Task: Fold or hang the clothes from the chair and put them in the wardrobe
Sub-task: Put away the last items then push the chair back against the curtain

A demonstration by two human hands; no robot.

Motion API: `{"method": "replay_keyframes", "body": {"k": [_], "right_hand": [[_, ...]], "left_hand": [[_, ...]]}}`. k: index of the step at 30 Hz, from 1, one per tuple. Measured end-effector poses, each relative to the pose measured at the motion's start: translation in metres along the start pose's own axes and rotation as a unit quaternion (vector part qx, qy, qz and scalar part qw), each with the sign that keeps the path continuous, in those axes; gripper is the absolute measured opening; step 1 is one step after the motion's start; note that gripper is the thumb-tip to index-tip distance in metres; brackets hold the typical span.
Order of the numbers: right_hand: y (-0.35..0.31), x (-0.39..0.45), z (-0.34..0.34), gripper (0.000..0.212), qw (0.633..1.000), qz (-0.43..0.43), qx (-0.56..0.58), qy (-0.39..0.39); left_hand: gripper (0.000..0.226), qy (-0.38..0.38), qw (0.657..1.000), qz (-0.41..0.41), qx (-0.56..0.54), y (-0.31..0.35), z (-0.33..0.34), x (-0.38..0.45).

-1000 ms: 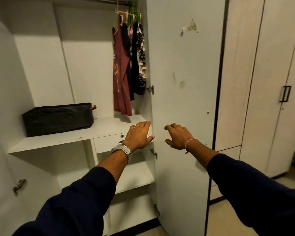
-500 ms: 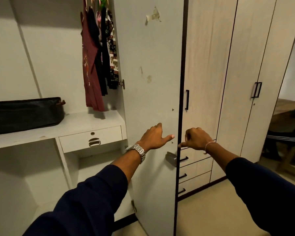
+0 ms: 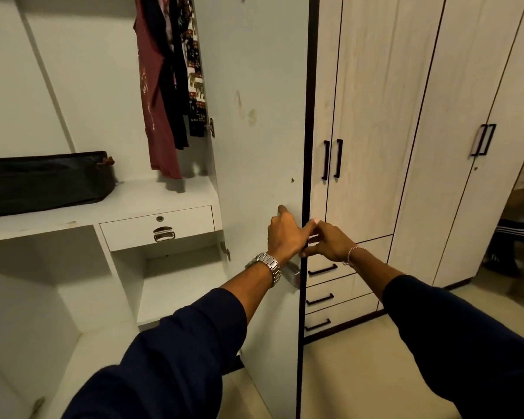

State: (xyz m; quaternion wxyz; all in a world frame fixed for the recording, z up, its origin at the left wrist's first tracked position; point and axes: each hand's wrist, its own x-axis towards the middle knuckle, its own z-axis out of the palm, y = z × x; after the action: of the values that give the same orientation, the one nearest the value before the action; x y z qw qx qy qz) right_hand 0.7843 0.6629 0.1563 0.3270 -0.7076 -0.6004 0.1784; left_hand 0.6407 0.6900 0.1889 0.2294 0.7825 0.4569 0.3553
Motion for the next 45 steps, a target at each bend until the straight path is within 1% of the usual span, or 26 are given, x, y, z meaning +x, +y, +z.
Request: {"method": "replay_keyframes", "body": {"k": [2,5,7,9,10,11,13,14,17,19,22,24,26,28,30,32,36,39,42,45], "right_hand": [[-0.007,-0.001,0.002,0.063,1.0,-0.018,-0.016,0.006],[-0.023,-0.004,0.007,0.063,0.999,-0.038,-0.037,-0.007],[-0.034,-0.007,0.014,0.072,0.998,-0.044,-0.045,-0.012],[-0.045,-0.008,0.026,0.086,0.996,-0.072,-0.045,-0.018],[-0.053,-0.008,0.036,0.088,0.994,-0.09,-0.049,-0.023],[-0.061,-0.01,0.044,0.085,0.993,-0.104,-0.051,-0.024],[-0.081,-0.011,0.066,0.072,0.99,-0.123,-0.056,-0.028],[-0.091,-0.012,0.077,0.07,0.99,-0.131,-0.054,-0.029],[-0.125,-0.01,0.116,0.08,0.986,-0.154,-0.062,-0.034],[-0.149,-0.005,0.143,0.08,0.983,-0.163,-0.072,-0.039],[-0.188,0.005,0.176,0.072,0.979,-0.171,-0.102,-0.052],[-0.217,0.015,0.193,0.059,0.976,-0.18,-0.104,-0.068],[-0.247,0.028,0.207,0.048,0.978,-0.194,-0.051,-0.064],[-0.272,0.041,0.222,0.038,0.978,-0.204,-0.008,-0.034],[-0.29,0.053,0.243,0.028,0.979,-0.202,0.01,-0.014],[-0.297,0.065,0.263,0.021,0.981,-0.194,0.028,-0.006],[-0.319,0.09,0.291,0.018,0.979,-0.198,0.047,0.004],[-0.331,0.104,0.302,0.016,0.979,-0.196,0.055,-0.006],[-0.34,0.118,0.314,0.016,0.98,-0.185,0.067,-0.017],[-0.349,0.134,0.326,0.016,0.981,-0.176,0.075,-0.023]], "left_hand": [[0.063,0.02,1.0,0.006,0.013,-0.006,0.003,0.003],[0.06,0.022,0.999,0.011,0.027,-0.017,-0.003,-0.004],[0.053,0.028,0.999,0.023,0.026,-0.026,-0.014,-0.01],[0.045,0.037,0.999,0.032,0.016,-0.041,-0.026,-0.017],[0.042,0.044,0.998,0.034,0.009,-0.052,-0.035,-0.021],[0.04,0.048,0.998,0.036,0.002,-0.062,-0.044,-0.024],[0.037,0.052,0.997,0.049,-0.005,-0.086,-0.067,-0.03],[0.035,0.047,0.997,0.054,-0.011,-0.098,-0.079,-0.032],[0.032,0.025,0.997,0.057,-0.044,-0.133,-0.122,-0.038],[0.028,0.008,0.994,0.049,-0.093,-0.16,-0.154,-0.043],[0.024,-0.015,0.987,0.019,-0.16,-0.197,-0.203,-0.051],[0.025,-0.012,0.987,-0.009,-0.161,-0.224,-0.234,-0.051],[0.024,-0.006,0.989,-0.029,-0.142,-0.25,-0.26,-0.047],[0.022,0.001,0.989,-0.045,-0.138,-0.276,-0.279,-0.037],[0.015,0.011,0.989,-0.047,-0.143,-0.294,-0.295,-0.03],[0.018,0.018,0.988,-0.044,-0.145,-0.308,-0.305,-0.023],[0.015,0.029,0.991,-0.037,-0.123,-0.339,-0.323,-0.005],[0.024,0.046,0.993,-0.033,-0.1,-0.359,-0.326,0.005],[0.029,0.04,0.994,-0.039,-0.094,-0.379,-0.331,0.019],[0.031,0.039,0.992,-0.048,-0.112,-0.397,-0.339,0.034]]}}
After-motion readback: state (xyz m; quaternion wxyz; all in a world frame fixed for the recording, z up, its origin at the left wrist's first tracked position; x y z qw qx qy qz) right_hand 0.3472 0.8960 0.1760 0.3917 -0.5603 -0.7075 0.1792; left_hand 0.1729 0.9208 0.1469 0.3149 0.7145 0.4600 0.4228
